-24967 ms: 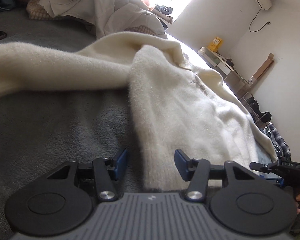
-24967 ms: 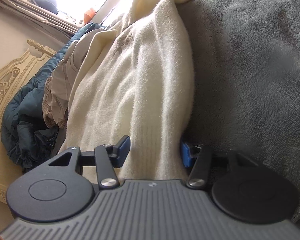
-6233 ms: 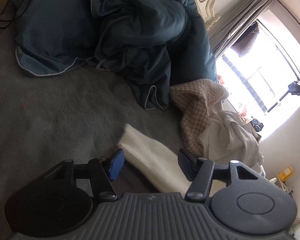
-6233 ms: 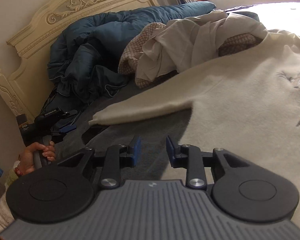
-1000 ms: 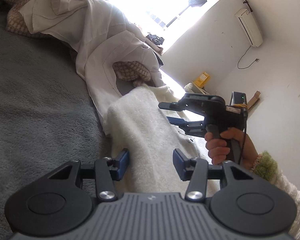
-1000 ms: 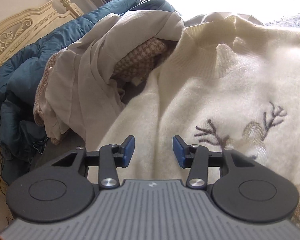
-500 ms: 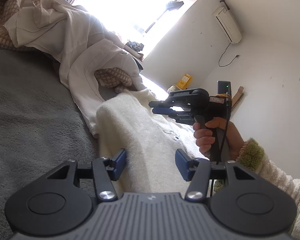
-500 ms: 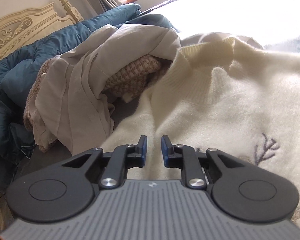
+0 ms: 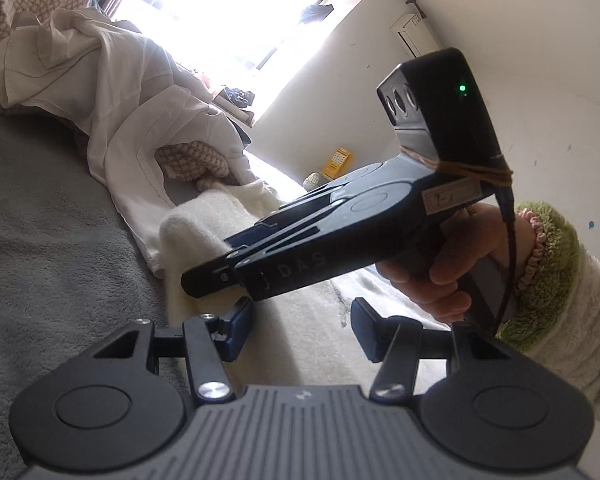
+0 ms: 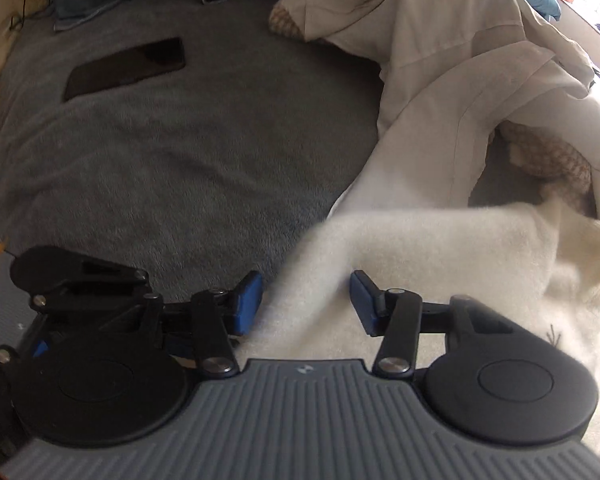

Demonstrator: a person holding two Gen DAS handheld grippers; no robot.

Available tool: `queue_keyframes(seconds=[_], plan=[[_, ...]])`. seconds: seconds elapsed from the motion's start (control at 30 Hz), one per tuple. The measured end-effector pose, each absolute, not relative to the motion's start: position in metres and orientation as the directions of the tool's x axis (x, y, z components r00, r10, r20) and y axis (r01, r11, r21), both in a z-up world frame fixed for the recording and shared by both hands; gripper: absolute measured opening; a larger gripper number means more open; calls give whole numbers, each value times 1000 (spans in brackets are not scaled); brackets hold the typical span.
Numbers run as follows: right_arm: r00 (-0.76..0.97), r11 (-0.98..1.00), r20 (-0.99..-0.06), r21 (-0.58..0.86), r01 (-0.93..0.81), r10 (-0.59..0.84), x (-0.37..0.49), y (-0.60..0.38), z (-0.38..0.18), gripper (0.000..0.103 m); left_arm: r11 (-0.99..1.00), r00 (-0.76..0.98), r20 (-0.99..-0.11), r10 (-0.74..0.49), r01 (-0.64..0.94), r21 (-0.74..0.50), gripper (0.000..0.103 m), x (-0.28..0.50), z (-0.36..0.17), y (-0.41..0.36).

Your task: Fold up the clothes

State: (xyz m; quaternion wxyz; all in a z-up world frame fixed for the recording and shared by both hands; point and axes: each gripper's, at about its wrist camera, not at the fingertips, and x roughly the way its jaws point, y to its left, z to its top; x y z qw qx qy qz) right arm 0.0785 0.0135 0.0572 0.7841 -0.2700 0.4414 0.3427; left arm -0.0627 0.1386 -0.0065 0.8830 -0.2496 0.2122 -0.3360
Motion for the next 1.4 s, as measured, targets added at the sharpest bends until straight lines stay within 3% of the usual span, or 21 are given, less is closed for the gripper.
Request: queue_keyframes(seconds=[0.03,0.13,0.27,0.37,0.7,0.83,0.9,1.0,1.1,1.13,1.23,1.4], plan=[[377,615,-882,-135,-777,283,76,13,54,18,639,677,-197,-709,500,-585,54,-63,-5,140],[383,675,-858,-59,-736,342,76,-9,57,11,634,690,-155,-707,521,-572,54,-68,4,152],[403,738,-805,64,-672,436,75,-42,63,10,727,752,-197,-629,480,-491,56,-63,12,158],[421,757,-758,143,-637,498,71,-64,63,10,718,735,-229,-638,460,-522,56,-46,11,162],[425,740,-665,299,-603,614,75,-99,59,10,827,673,-493,-552,364,-430,53,38,-3,135],[427,732,-647,317,-602,632,72,-101,59,10,815,672,-481,-563,355,-457,48,59,-11,126],[432,732,-650,299,-611,626,70,-98,60,10,784,678,-449,-582,323,-530,37,66,-18,132],[425,724,-649,295,-624,631,69,-92,60,15,695,682,-378,-625,267,-667,27,71,-35,153],[448,737,-632,312,-600,633,70,-101,63,35,605,689,-312,-654,229,-762,24,71,-49,173],[468,753,-628,315,-578,622,72,-107,63,46,597,690,-304,-657,230,-769,23,71,-51,175],[553,840,-639,331,-430,535,88,-136,54,49,570,691,-280,-667,230,-789,23,71,-55,180],[553,860,-662,436,-264,506,116,-159,26,49,526,688,-246,-683,229,-819,22,71,-62,188]])
